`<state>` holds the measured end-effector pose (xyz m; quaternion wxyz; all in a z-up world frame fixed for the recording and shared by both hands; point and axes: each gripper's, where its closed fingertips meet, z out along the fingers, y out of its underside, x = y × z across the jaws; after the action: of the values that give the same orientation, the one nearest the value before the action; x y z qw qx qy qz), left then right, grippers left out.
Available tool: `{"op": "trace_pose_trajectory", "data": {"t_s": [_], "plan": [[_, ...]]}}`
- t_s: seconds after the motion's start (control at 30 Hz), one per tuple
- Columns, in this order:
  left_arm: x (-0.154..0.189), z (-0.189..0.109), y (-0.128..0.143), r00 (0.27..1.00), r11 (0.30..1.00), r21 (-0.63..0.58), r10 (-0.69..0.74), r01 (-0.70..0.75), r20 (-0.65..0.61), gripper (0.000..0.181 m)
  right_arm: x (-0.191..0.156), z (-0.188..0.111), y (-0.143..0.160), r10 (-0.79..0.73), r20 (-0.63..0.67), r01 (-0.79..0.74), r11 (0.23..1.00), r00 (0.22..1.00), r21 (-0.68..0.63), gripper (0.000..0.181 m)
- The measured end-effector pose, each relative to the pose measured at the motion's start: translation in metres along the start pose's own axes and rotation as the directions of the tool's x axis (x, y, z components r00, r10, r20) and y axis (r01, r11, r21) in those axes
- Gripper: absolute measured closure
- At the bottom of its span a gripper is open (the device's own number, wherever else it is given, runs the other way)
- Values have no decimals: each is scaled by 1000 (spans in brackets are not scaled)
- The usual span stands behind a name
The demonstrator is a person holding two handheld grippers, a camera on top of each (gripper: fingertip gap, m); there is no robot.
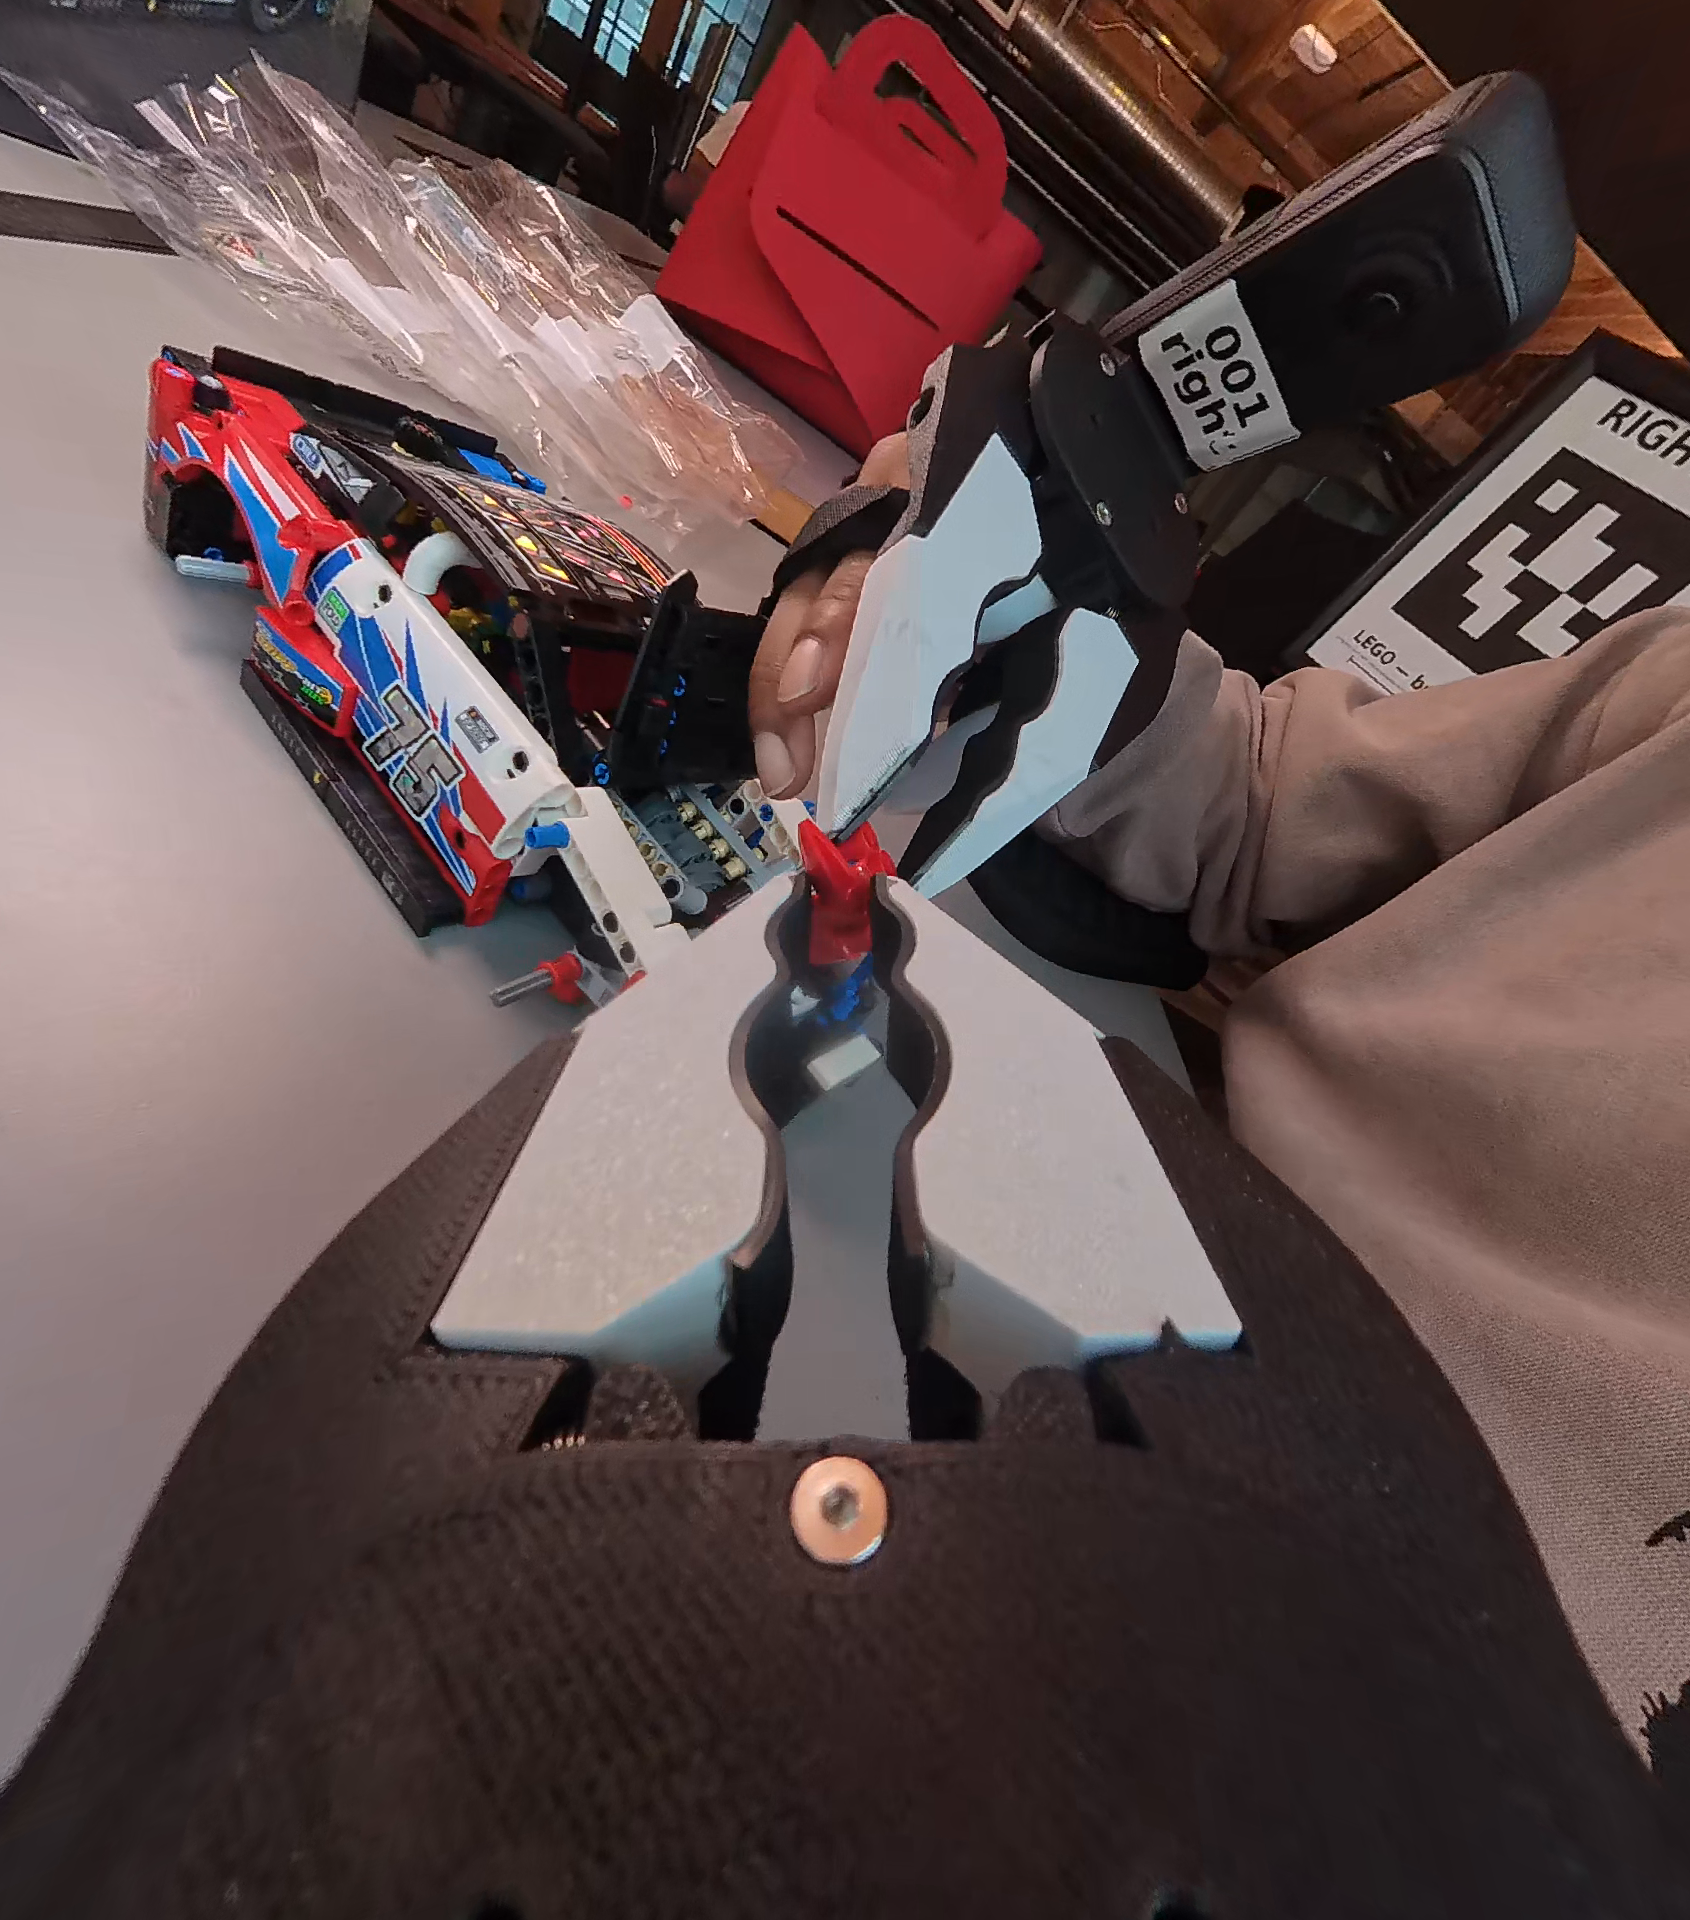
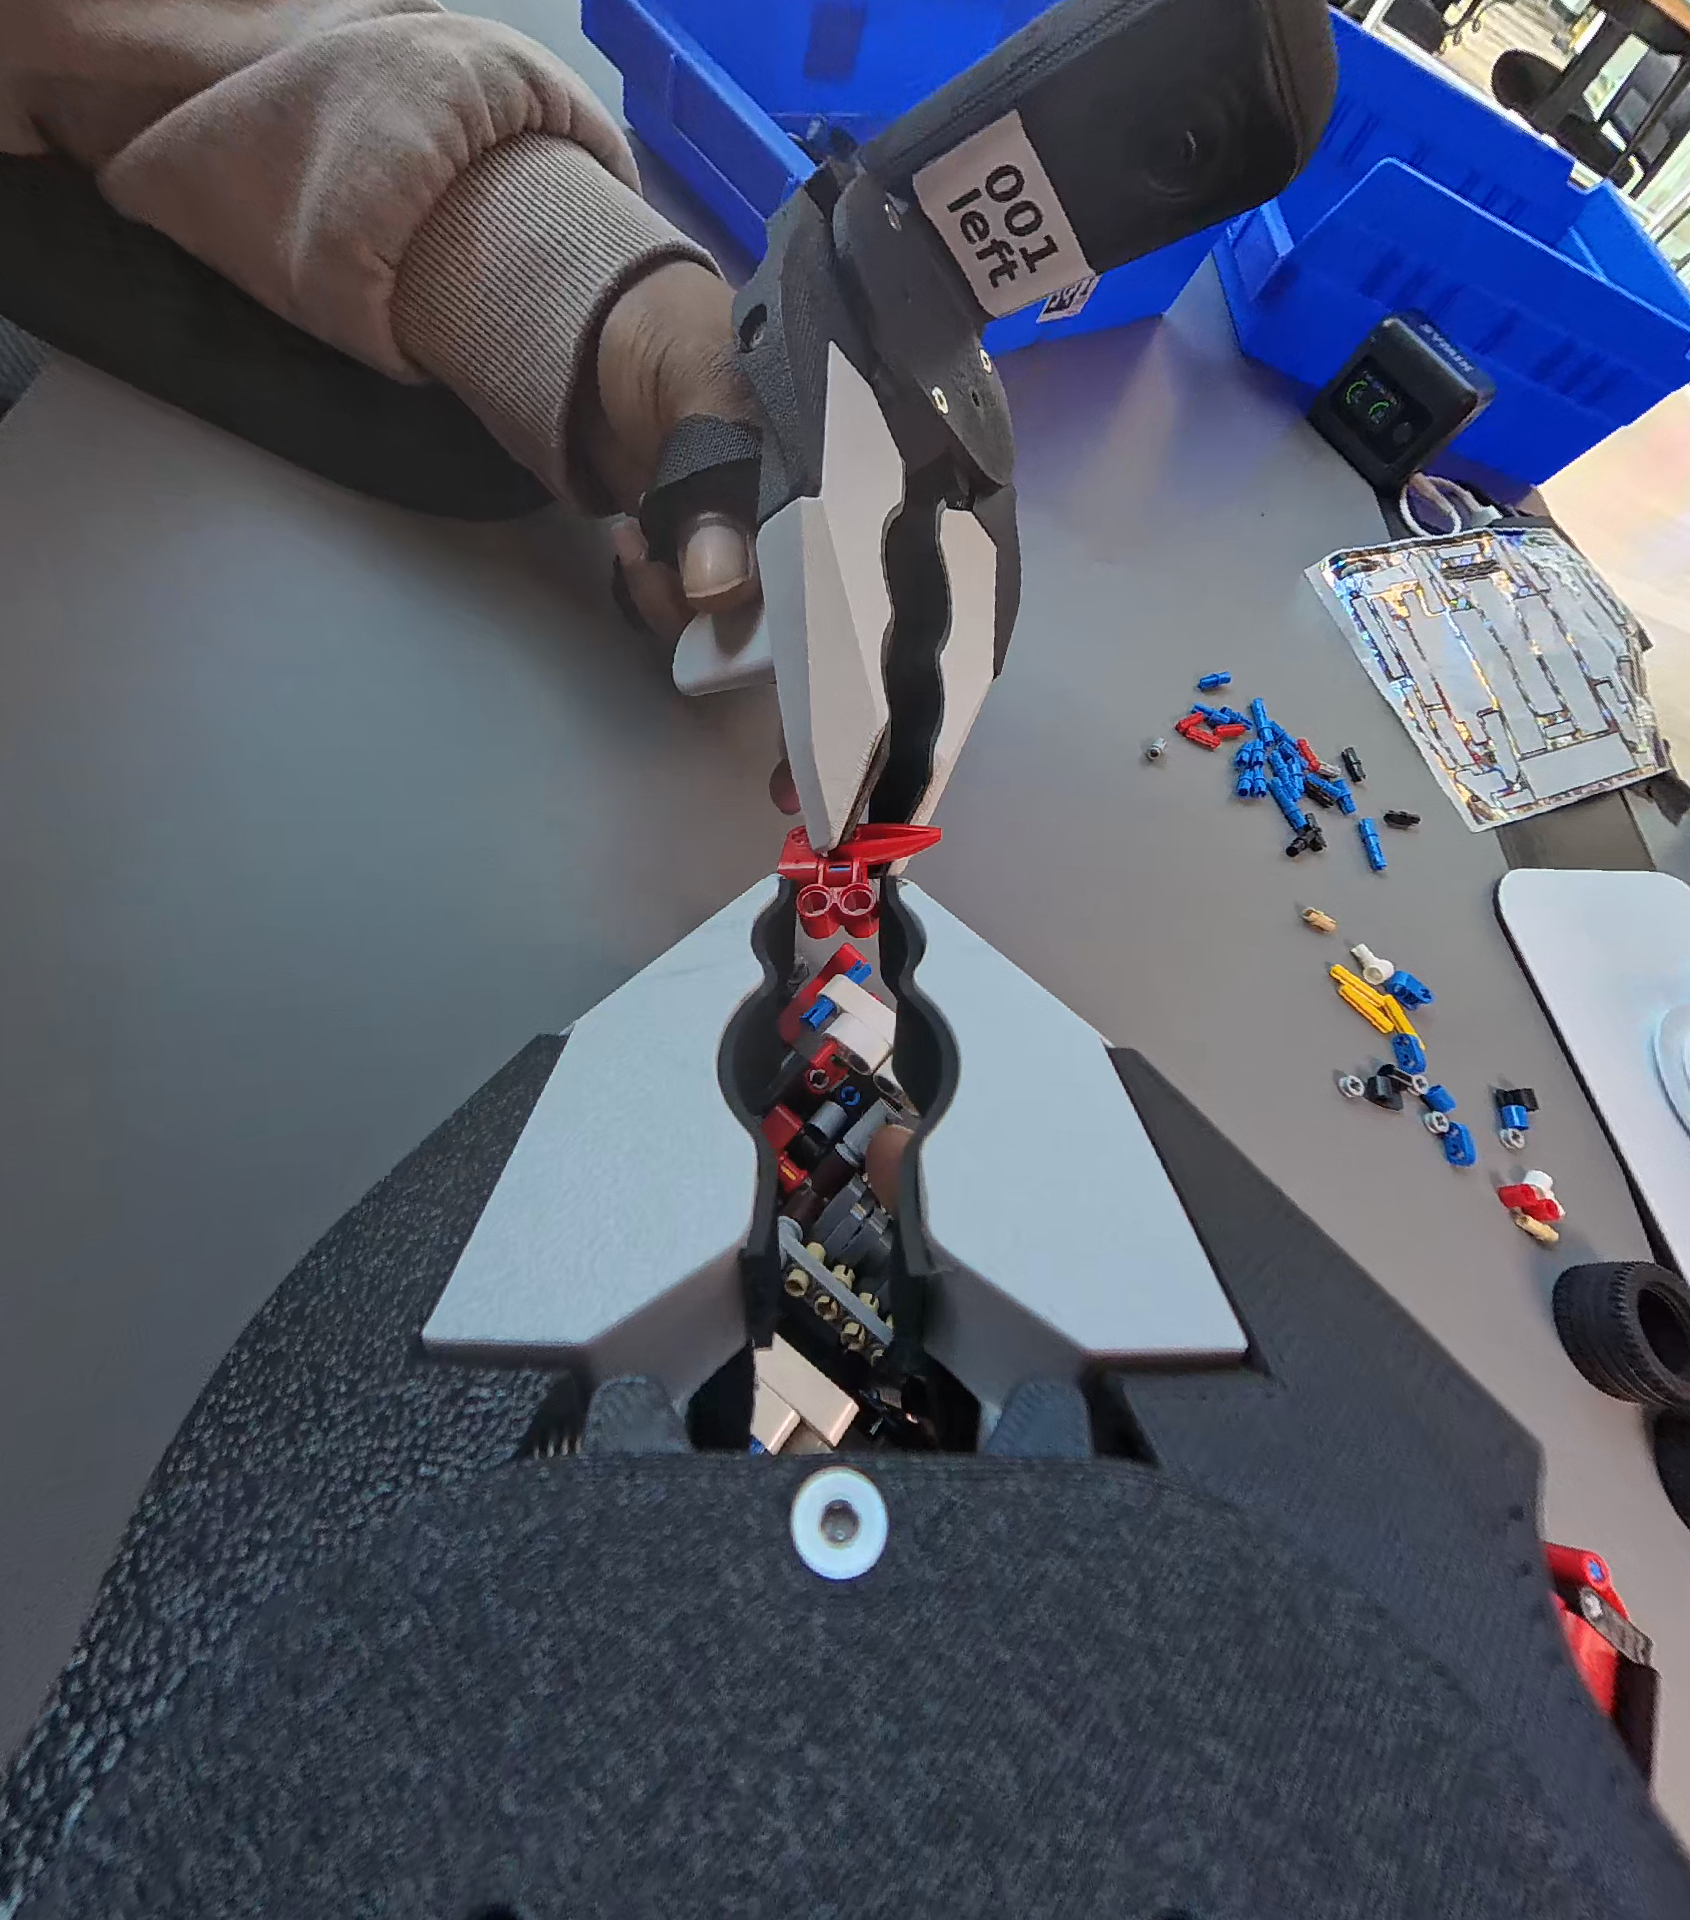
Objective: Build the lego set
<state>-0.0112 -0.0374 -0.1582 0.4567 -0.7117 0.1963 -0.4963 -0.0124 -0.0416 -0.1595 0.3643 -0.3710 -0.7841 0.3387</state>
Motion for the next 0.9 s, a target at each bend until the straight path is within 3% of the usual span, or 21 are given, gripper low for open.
{"op": "trace_pose_trajectory", "data": {"t_s": [0.5,0.7,0.8,0.9], "plan": [[1,2,7,999,998,-42,47,-47,3,165,-3,-1,1,-62,-8,62,998,998,23,169],[0,-3,-7,997,997,17,69,-69,36,177,7,-6,-9,10,-27,-8,997,1000,71,168],[-2,-13,-25,994,989,111,87,-94,69,181,57,-32,-37,117,-128,-93,980,985,176,165],[-7,-24,-39,991,978,185,82,-101,105,181,157,-60,-47,228,-391,-152,964,892,217,164]]}}
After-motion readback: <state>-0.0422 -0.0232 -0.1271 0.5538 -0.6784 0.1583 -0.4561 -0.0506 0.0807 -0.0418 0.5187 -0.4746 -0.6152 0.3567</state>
